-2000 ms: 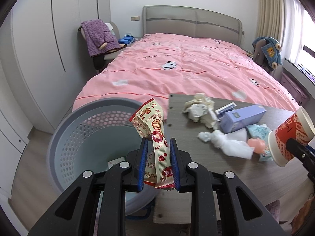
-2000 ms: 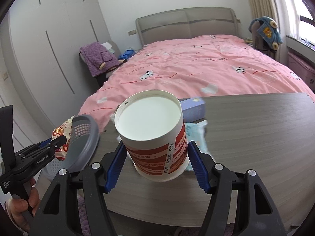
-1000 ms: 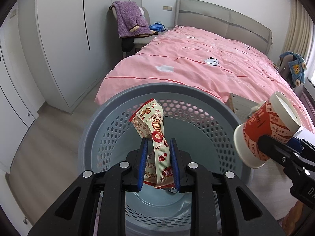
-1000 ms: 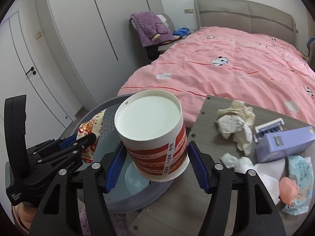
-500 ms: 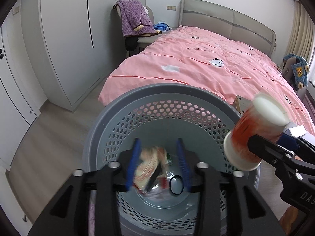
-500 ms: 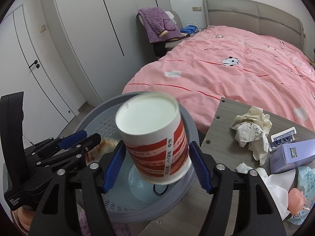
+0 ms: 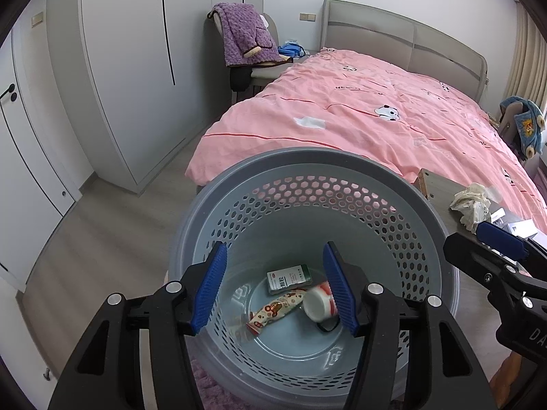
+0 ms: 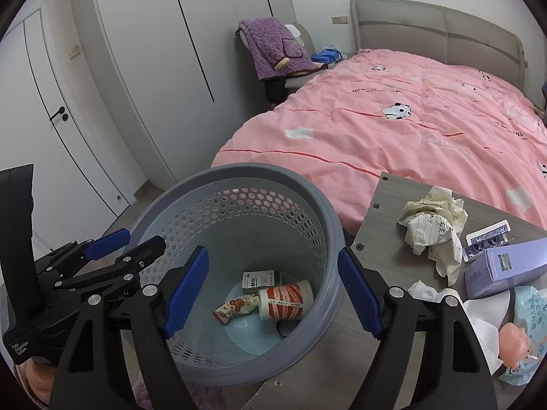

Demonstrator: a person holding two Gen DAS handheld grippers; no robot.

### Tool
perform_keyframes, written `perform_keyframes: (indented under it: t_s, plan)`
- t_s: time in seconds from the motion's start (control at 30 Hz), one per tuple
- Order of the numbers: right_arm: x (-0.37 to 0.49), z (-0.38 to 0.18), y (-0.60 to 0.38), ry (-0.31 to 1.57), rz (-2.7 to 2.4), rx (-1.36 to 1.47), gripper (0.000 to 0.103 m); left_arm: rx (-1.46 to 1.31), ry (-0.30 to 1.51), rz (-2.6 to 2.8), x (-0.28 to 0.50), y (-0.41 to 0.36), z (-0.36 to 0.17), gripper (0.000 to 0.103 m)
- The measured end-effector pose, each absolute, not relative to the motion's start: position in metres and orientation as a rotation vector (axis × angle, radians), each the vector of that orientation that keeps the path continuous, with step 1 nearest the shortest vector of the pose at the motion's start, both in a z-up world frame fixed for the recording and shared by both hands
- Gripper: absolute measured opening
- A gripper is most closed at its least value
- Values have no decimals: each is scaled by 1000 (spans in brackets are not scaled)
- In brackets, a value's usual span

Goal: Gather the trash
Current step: 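Move both open tools away from the basket back over the table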

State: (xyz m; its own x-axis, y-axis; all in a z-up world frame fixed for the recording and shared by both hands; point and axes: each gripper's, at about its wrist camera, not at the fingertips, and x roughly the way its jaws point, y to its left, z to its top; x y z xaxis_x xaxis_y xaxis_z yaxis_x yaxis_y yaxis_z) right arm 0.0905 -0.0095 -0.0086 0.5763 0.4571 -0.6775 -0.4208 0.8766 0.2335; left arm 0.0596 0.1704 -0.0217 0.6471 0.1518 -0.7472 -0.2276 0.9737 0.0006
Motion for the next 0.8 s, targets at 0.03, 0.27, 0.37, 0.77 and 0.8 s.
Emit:
perform_keyframes:
  t_s: [0.03, 0.27, 0.37, 0.77, 0.8]
  plan:
    - [90, -8, -9, 805, 513, 47, 76, -95, 838, 218, 59, 170, -21, 56]
    - [83, -10, -10, 807, 502, 46, 76, -85, 832, 229, 52, 169, -20, 61]
    - [80, -10, -12, 808, 498, 45, 76, -88, 831, 234, 50, 171, -20, 62]
    - [64, 0, -23, 785, 474, 49, 77, -91, 803, 237, 34, 170, -10, 71]
    - [62, 1, -24, 781, 472, 52, 78, -89, 800, 236, 32, 169, -8, 71]
